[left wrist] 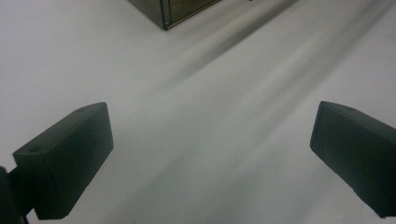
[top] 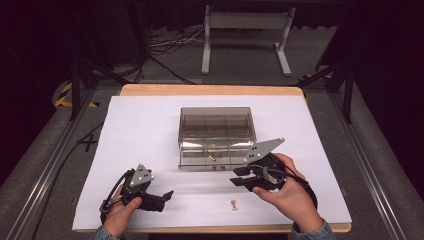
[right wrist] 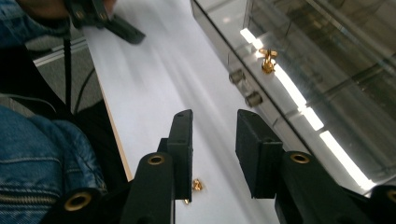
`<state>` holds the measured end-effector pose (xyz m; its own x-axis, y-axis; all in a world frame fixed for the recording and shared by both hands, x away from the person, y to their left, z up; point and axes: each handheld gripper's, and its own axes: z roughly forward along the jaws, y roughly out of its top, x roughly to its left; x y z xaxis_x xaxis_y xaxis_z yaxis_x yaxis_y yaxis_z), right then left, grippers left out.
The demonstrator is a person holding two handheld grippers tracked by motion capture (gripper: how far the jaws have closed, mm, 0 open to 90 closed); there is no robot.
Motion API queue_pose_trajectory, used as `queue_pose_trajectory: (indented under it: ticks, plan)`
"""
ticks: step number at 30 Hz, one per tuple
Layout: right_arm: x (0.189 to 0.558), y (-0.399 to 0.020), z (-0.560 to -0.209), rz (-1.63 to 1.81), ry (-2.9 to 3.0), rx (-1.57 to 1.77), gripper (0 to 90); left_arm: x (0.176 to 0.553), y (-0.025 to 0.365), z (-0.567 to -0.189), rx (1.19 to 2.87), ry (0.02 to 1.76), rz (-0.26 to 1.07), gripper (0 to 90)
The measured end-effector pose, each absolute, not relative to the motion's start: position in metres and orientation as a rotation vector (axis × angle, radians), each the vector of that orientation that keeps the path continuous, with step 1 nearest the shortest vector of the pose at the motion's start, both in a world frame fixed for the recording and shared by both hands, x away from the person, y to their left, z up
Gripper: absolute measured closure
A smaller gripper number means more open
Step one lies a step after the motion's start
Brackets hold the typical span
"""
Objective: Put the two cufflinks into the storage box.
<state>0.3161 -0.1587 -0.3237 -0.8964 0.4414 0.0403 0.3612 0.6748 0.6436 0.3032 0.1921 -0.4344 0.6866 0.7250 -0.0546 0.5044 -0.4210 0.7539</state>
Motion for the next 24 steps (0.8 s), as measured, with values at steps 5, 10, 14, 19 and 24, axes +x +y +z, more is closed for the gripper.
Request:
queue_pose_trajectory:
  ticks: [5, 10, 14, 19, 24]
  plan:
    - [0.316, -0.158, -0.333, 1.011, 2.776, 0.666, 67.1, 0.303, 0.193, -0.434, 2.108, 0.938, 0.359, 0.2]
    - [0.315, -0.155, -0.341, 0.988, 2.792, 0.652, 67.0, 0.303, 0.193, -0.433, 2.108, 0.933, 0.357, 0.2]
    - [0.315, -0.152, -0.349, 0.969, 2.812, 0.654, 66.5, 0.302, 0.193, -0.433, 2.102, 0.931, 0.36, 0.2]
    - [0.316, -0.149, -0.358, 0.923, 2.838, 0.662, 66.2, 0.302, 0.193, -0.433, 2.102, 0.93, 0.36, 0.2]
    - [0.317, -0.146, -0.369, 0.865, 2.887, 0.683, 67.1, 0.302, 0.193, -0.433, 2.102, 0.928, 0.361, 0.2]
